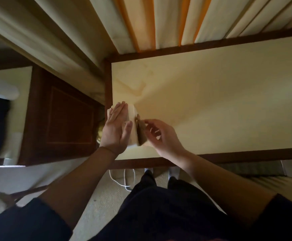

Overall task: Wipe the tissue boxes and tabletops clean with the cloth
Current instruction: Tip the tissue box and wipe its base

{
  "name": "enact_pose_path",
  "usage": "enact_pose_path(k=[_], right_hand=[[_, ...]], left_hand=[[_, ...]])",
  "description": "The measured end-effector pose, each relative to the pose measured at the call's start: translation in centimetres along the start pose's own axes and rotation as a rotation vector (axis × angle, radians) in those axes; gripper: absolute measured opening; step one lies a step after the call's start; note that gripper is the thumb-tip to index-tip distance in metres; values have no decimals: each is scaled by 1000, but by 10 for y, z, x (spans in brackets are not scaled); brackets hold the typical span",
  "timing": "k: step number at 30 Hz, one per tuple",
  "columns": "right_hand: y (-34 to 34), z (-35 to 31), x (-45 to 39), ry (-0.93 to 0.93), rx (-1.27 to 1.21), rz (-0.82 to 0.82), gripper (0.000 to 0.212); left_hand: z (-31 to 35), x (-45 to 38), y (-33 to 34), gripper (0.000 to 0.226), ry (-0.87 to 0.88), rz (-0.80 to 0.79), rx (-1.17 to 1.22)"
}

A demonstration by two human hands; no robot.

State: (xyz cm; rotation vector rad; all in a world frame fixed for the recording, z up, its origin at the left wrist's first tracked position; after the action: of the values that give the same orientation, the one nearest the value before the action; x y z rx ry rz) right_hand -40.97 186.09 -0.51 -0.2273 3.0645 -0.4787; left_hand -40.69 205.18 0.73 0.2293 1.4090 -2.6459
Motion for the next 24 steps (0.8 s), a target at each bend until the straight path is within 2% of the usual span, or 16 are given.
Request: enact_pose_path(k=[4, 8, 13, 15, 19, 21, 24], right_hand=[[14, -10, -9, -175, 84, -155, 38], [16, 0, 5, -463, 255, -247, 42], [0, 19, 28, -628, 359, -347, 53], [-6, 37, 33, -488, 332, -330, 48], [-15, 72, 36, 63, 164, -190, 32], [-13, 76, 35, 186, 66, -182, 28], [-5, 70, 34, 248, -49, -119, 21]], left_hand=[[0, -1, -2, 68, 3, 12, 21], [1, -1, -1, 66, 7, 28, 11], [5, -1, -4, 64, 0, 34, 20], [6, 0, -3, 63, 21, 36, -16], [7, 2, 2, 61, 114, 45, -152], [6, 2, 5, 63, 143, 34, -211], [3, 2, 6, 63, 164, 39, -238]])
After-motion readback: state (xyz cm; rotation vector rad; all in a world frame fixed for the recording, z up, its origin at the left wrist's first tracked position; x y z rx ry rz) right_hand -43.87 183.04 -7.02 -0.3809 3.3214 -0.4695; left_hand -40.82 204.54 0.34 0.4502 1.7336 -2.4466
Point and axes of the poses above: each hand's wrist, its own x-axis away from the middle knuckle, its own y-axis out of the palm, z = x × y, the point moved 4 cm from there along -x, towards the middle knuckle, and after that the axes turned 13 degrees about z, right-handed, at the moved point
